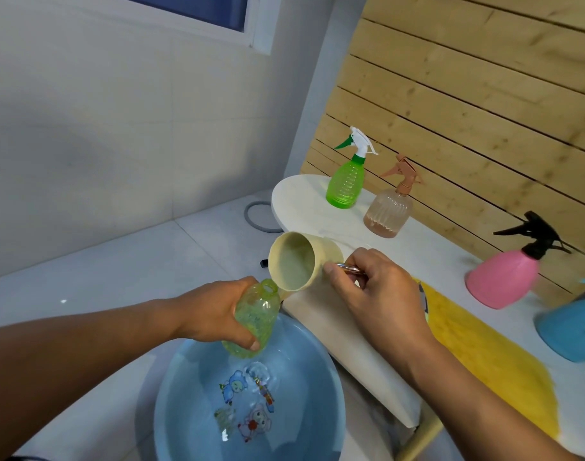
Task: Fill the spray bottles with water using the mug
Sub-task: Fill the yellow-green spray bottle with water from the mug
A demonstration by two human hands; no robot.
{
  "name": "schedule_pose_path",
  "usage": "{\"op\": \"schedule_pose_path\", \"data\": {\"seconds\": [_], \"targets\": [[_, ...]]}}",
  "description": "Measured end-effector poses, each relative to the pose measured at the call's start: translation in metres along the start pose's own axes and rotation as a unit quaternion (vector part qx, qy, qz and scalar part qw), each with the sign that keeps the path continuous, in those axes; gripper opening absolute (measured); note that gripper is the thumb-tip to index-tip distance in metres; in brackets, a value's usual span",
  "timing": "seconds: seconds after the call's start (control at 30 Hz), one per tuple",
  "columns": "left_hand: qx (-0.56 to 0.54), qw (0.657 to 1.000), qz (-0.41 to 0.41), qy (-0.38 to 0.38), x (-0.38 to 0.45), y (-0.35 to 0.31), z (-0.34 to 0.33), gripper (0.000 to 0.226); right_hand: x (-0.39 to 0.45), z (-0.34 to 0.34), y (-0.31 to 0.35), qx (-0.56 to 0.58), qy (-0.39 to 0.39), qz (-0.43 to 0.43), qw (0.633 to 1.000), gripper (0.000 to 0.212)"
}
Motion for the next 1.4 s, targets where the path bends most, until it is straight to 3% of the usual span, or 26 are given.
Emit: {"op": "schedule_pose_path", "data": {"seconds": [1.4], "targets": [[0.008, 1.000, -0.004, 0.008, 0.004, -0.007, -0.001, 0.069, -0.011, 0.010, 0.023, -0.112, -0.053, 0.073, 0.990, 0.033]]}}
Point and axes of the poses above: each hand's wrist, its own x-axis towards the middle knuckle, its own z-axis out of the back of the hand, y = z × x, the point moved 8 cm from there along x, towards the middle knuckle, and after that the axes turned 12 degrees about -z, right-handed, at the moved point
